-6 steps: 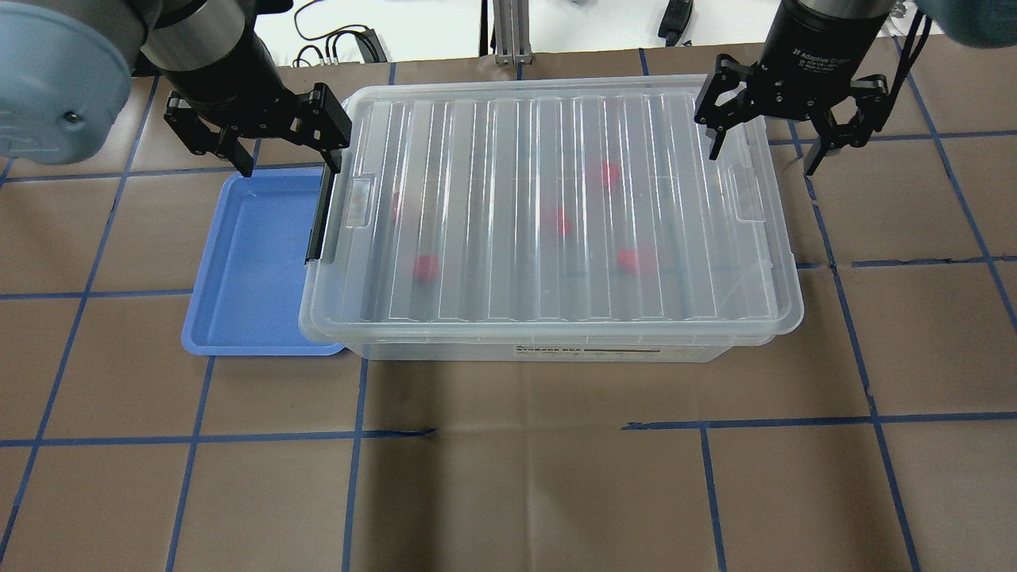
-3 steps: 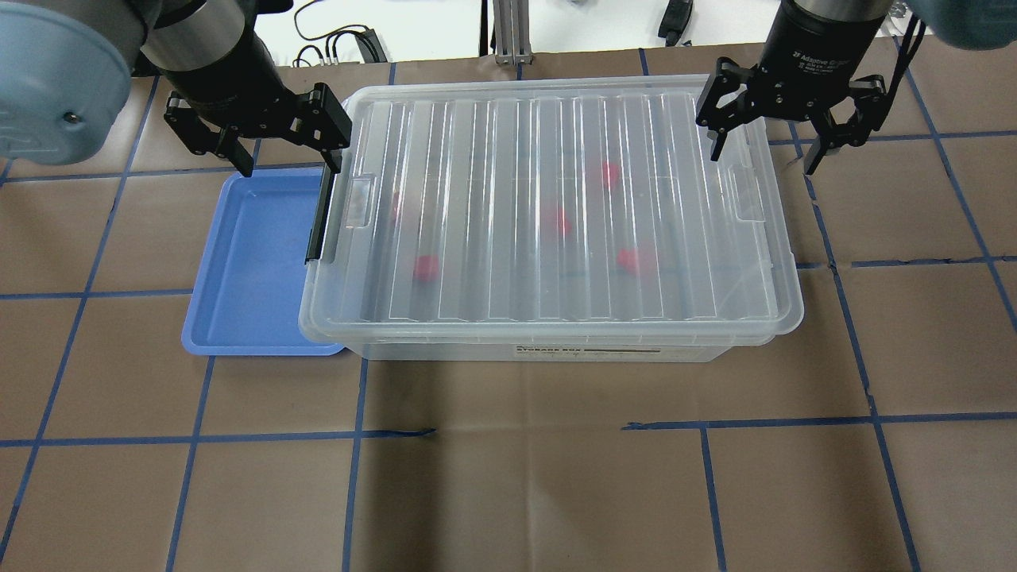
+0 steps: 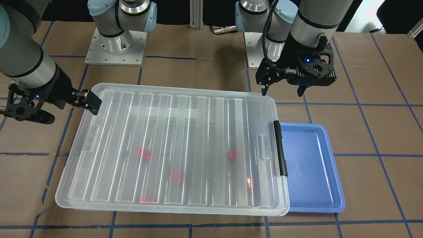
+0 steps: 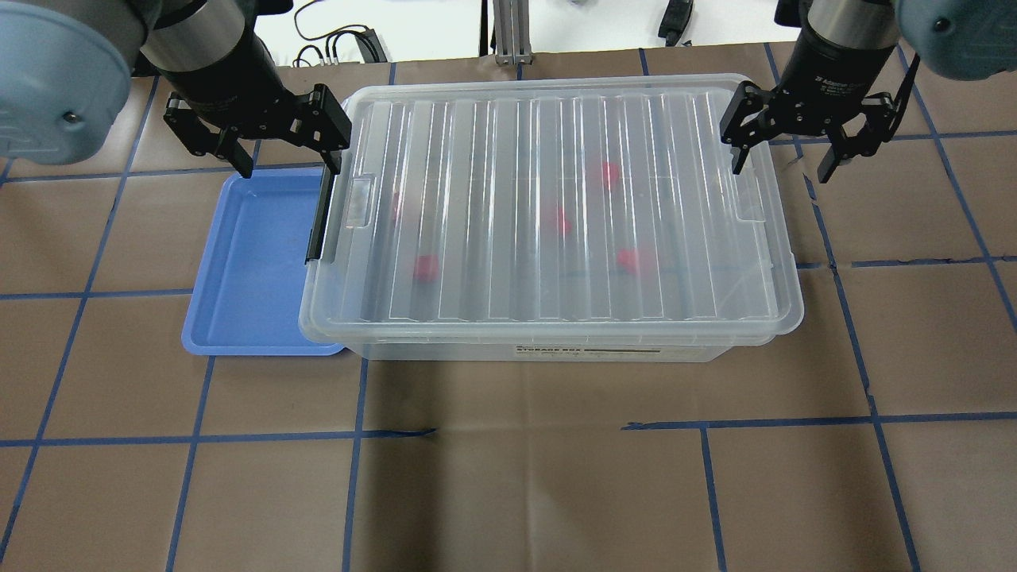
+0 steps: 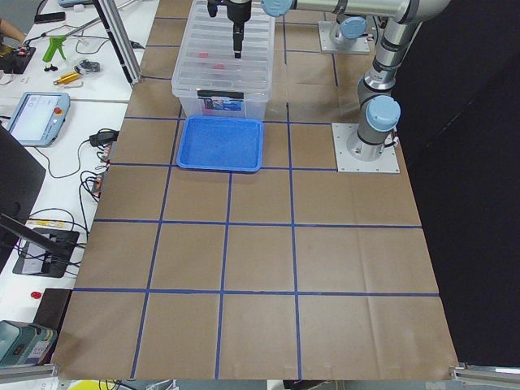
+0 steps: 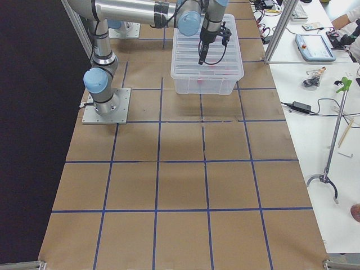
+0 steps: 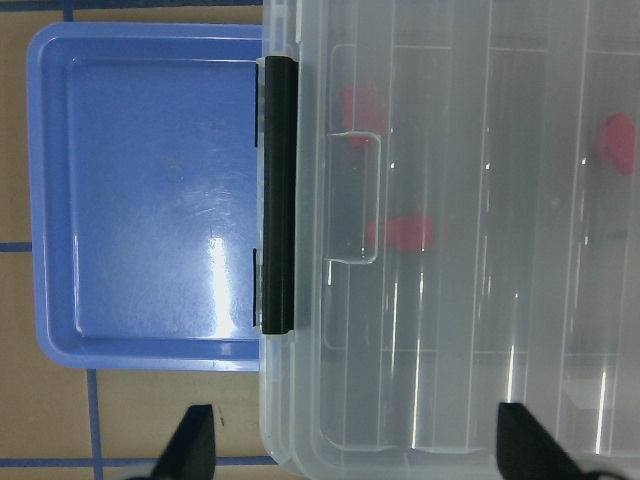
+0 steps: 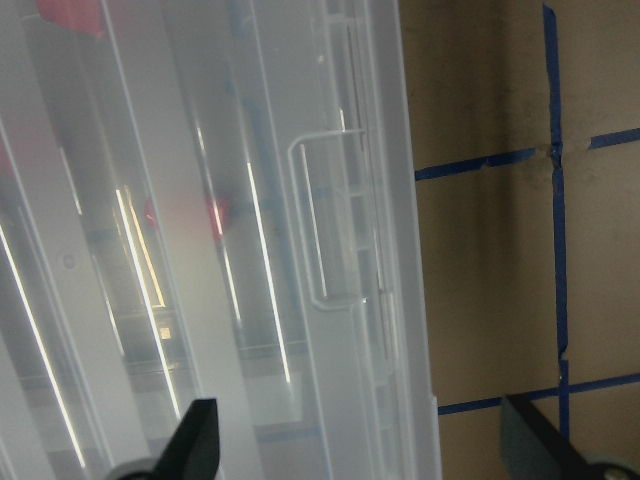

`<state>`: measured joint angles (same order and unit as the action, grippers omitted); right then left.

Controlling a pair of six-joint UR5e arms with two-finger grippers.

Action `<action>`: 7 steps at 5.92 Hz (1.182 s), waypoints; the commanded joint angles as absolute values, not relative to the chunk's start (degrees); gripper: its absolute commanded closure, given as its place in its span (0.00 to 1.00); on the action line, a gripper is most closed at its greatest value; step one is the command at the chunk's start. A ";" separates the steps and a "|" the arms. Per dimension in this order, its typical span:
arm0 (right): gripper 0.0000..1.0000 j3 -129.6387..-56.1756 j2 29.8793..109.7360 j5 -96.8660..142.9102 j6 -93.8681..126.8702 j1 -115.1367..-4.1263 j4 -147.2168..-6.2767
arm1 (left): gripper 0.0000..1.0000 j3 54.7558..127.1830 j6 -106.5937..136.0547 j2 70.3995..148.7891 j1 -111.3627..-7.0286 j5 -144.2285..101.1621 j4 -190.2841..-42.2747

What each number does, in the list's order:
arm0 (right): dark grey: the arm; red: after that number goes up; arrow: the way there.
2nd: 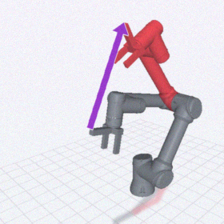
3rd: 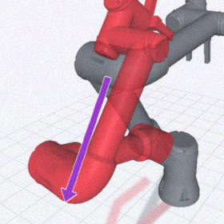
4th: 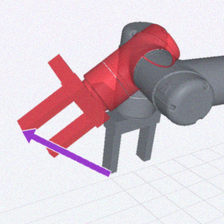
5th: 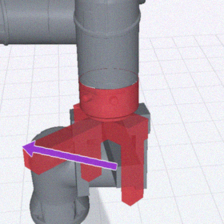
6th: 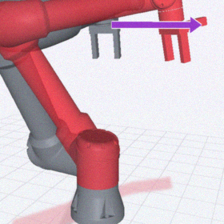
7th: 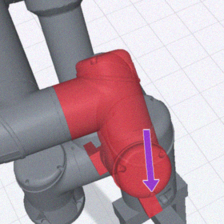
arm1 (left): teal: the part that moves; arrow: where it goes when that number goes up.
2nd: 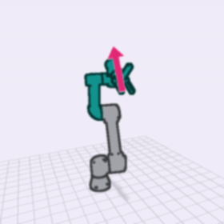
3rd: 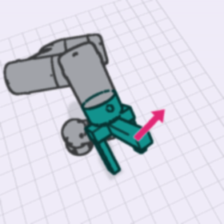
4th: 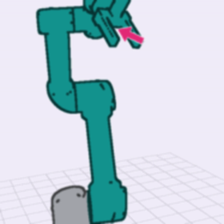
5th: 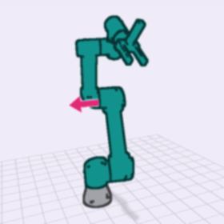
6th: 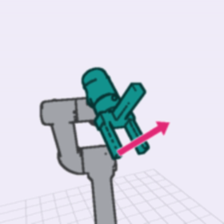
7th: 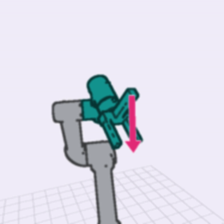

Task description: Place red block in blue tray from box

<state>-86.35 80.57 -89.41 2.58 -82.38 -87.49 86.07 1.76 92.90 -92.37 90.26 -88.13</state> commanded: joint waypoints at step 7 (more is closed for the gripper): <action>0.00 -98.87 80.42 -92.98 -5.34 -77.96 -100.90 | 0.02 86.22 1.76 92.81 -92.46 90.26 -88.15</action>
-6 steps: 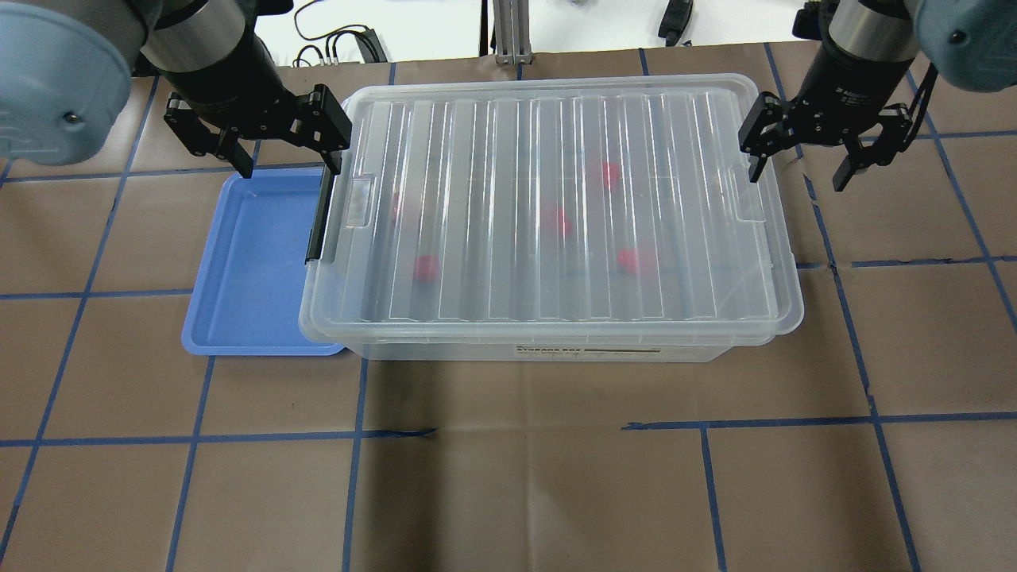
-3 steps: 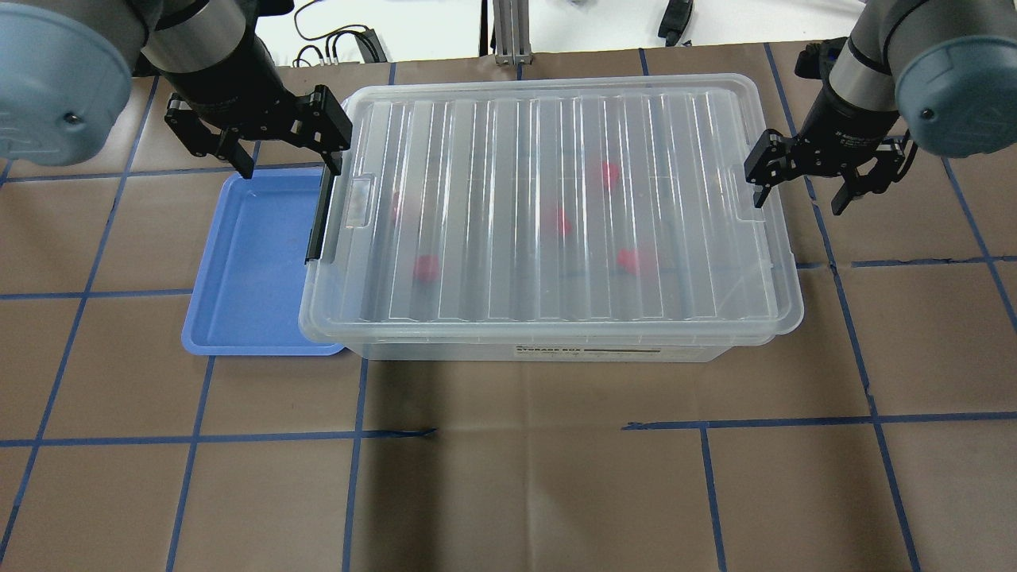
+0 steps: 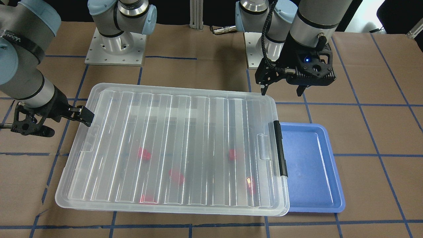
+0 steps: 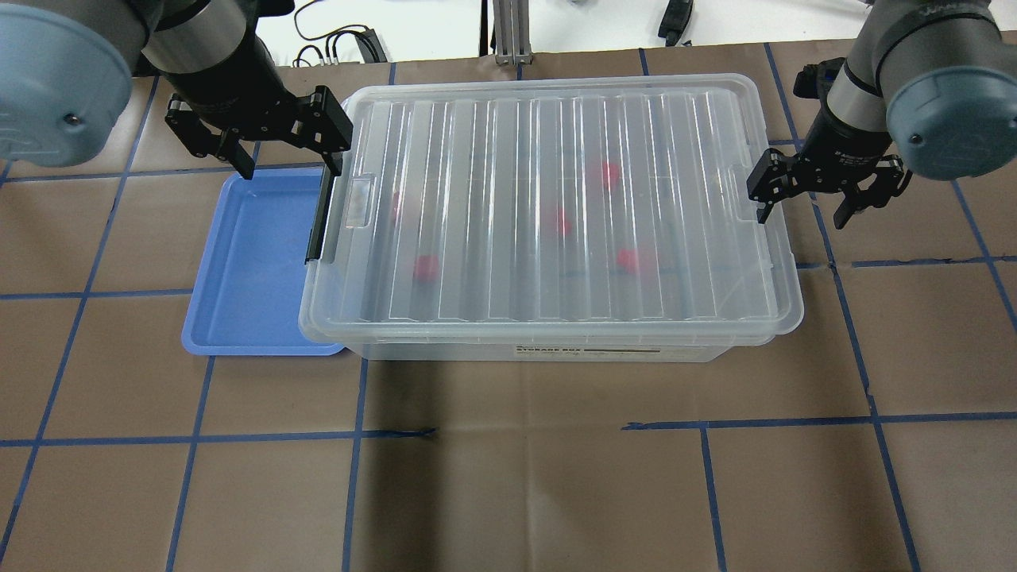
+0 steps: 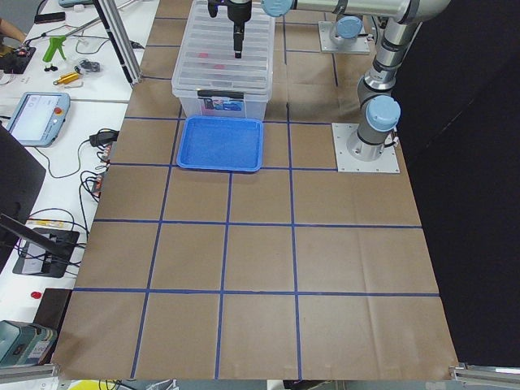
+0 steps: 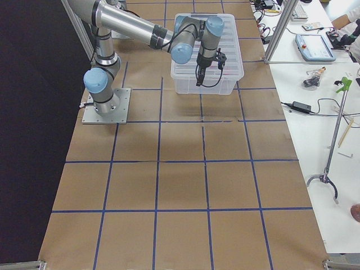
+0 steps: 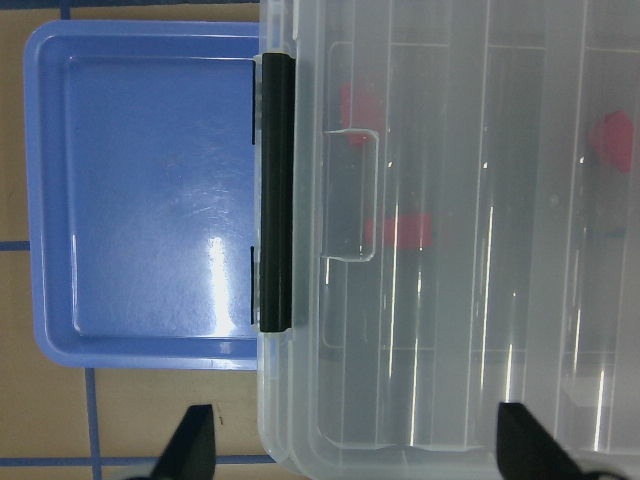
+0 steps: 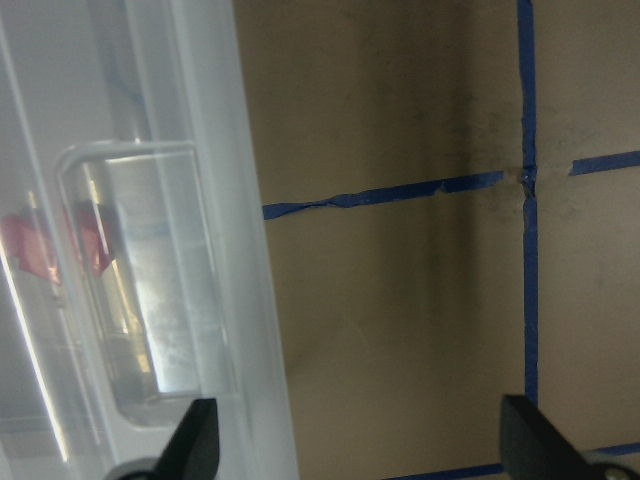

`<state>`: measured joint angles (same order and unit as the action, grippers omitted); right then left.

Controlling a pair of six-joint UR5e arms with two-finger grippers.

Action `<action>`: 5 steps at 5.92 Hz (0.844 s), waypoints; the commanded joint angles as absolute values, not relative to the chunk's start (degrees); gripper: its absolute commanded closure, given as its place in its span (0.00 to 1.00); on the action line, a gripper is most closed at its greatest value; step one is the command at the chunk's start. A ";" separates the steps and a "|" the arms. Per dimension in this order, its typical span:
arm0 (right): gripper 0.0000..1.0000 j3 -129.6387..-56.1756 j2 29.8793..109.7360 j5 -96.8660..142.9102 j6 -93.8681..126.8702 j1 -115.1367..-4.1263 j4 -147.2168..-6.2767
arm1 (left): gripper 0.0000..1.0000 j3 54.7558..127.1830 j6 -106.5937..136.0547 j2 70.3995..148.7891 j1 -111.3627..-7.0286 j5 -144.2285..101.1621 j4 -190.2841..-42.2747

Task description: Place red block in blue tray from box

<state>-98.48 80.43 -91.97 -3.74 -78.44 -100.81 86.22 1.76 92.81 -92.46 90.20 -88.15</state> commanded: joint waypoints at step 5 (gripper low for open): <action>0.00 -98.79 79.10 -93.08 -24.58 -67.26 -104.57 | 0.02 86.40 -2.85 92.81 -92.29 90.79 -87.81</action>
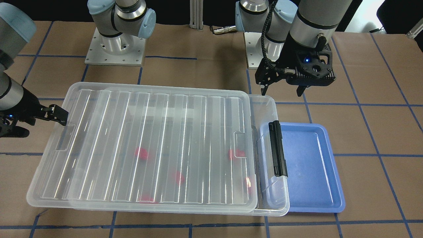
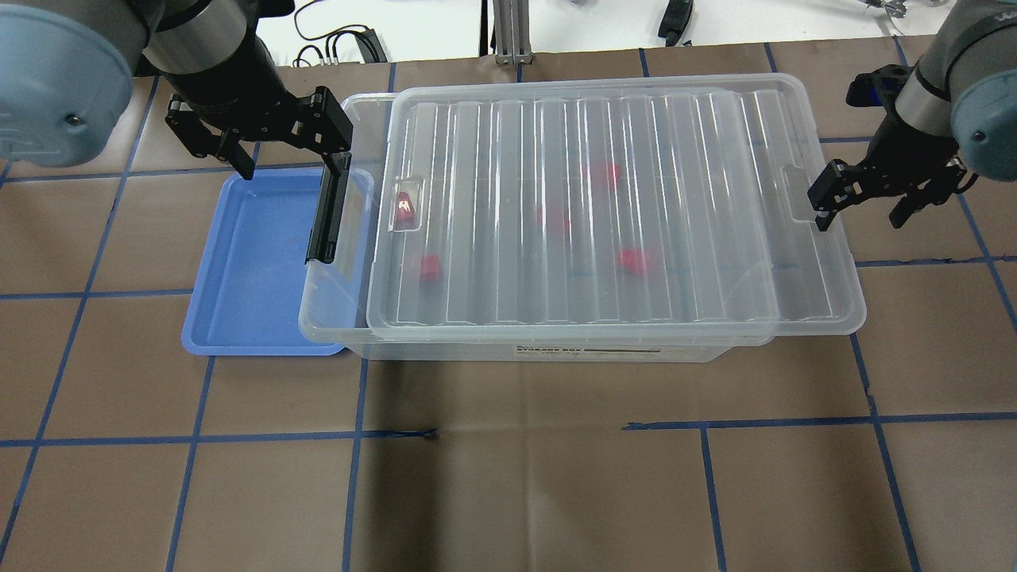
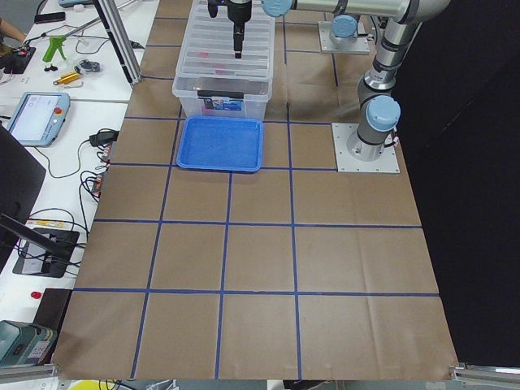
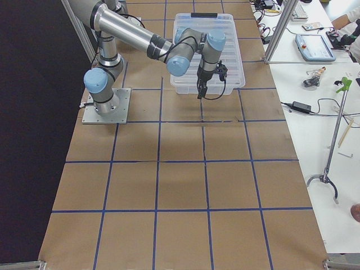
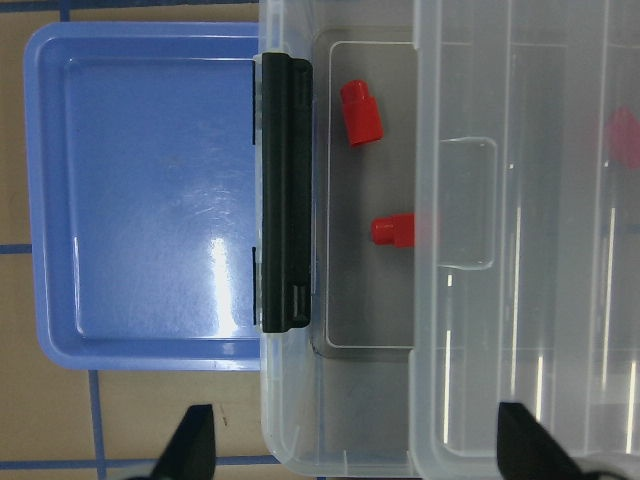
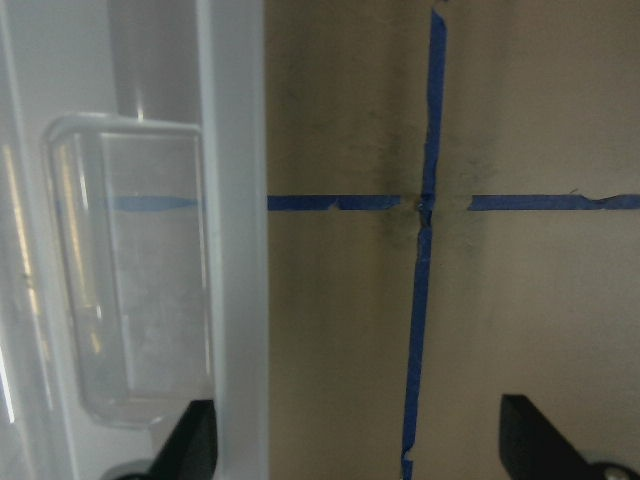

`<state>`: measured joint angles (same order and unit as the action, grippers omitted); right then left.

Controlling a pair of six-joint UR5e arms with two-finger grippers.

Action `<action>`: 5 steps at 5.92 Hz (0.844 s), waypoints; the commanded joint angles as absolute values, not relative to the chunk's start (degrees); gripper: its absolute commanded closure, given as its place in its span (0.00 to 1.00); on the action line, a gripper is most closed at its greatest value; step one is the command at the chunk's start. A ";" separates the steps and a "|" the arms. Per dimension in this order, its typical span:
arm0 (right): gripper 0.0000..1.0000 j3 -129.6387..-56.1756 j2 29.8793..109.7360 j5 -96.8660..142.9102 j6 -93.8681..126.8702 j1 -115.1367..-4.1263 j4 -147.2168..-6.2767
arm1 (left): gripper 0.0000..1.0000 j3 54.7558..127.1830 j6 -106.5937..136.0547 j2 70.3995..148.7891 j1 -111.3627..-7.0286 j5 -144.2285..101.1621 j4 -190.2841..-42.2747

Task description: Place red block in blue tray from box

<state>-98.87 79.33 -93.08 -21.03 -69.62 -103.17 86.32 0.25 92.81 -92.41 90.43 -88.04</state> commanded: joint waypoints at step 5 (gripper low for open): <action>0.00 -98.18 79.45 -96.24 -32.61 -59.85 -105.29 | 0.02 88.07 -54.18 94.65 -91.85 85.70 -86.22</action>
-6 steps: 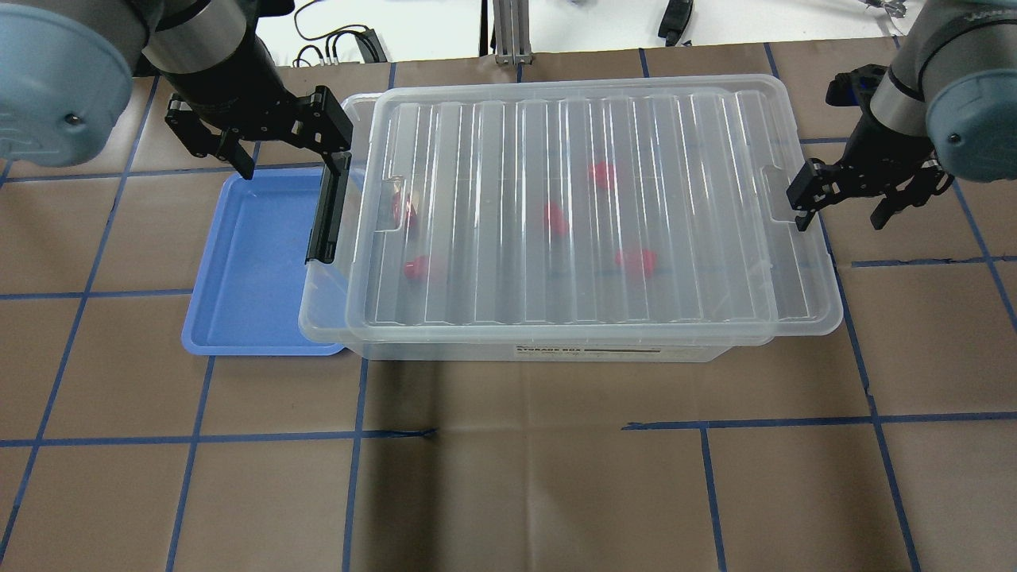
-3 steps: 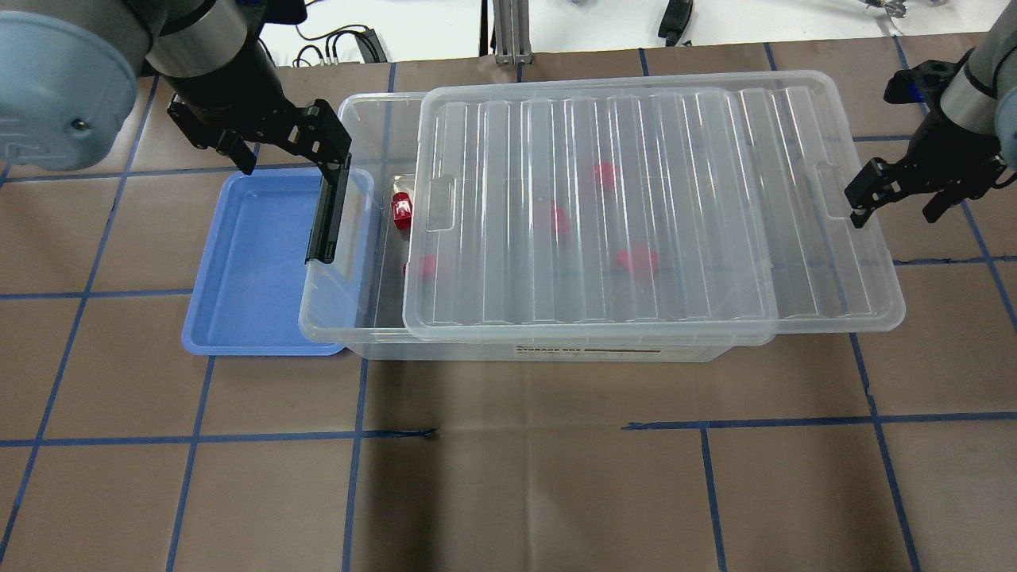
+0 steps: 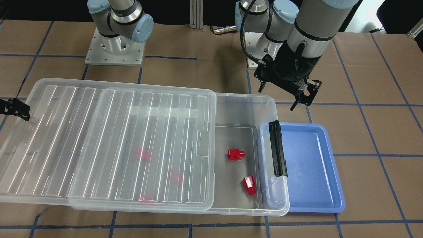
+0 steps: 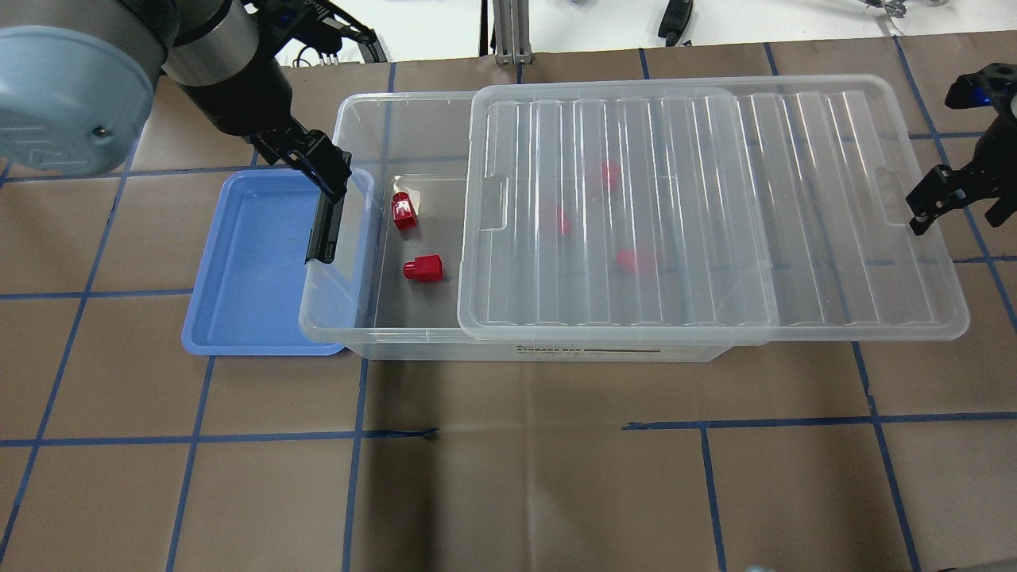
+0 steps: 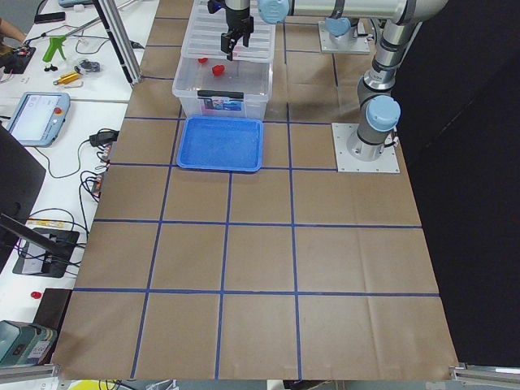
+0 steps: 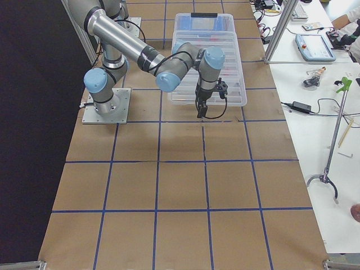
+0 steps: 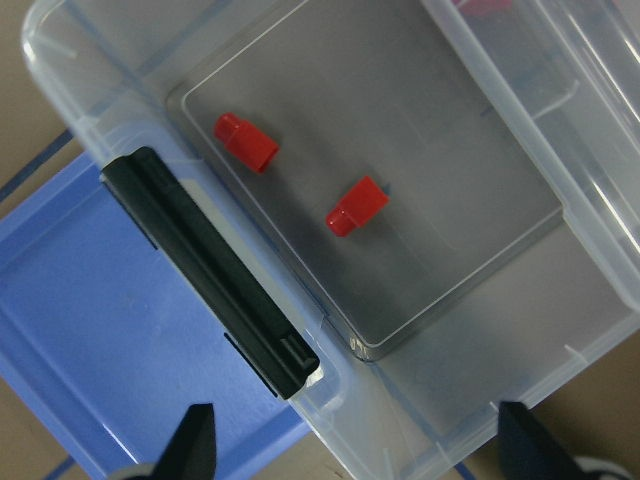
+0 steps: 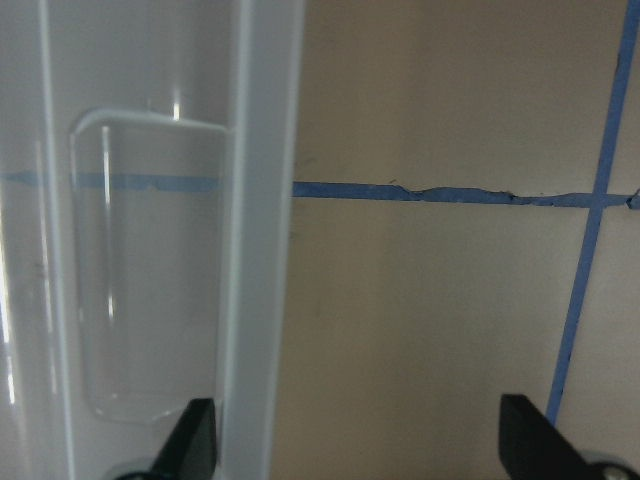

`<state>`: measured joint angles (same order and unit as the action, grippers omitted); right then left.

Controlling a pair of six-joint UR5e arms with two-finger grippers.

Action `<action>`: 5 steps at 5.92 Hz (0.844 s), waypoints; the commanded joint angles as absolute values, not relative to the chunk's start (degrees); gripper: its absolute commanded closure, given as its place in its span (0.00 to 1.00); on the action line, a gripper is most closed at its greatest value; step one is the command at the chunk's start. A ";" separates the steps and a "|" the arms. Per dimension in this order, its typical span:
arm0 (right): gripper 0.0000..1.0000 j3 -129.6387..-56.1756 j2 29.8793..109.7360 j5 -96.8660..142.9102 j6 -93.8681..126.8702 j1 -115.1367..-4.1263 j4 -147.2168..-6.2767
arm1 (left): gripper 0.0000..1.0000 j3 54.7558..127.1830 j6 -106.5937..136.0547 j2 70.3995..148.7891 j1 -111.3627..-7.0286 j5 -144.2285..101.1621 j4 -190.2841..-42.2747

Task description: Place red block in blue tray from box

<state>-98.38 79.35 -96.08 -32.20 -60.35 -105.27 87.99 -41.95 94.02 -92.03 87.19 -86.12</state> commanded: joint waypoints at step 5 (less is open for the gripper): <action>0.00 -85.73 85.33 -94.40 -15.61 -64.30 -87.60 | 0.02 89.82 -78.20 101.84 -94.82 86.40 -81.76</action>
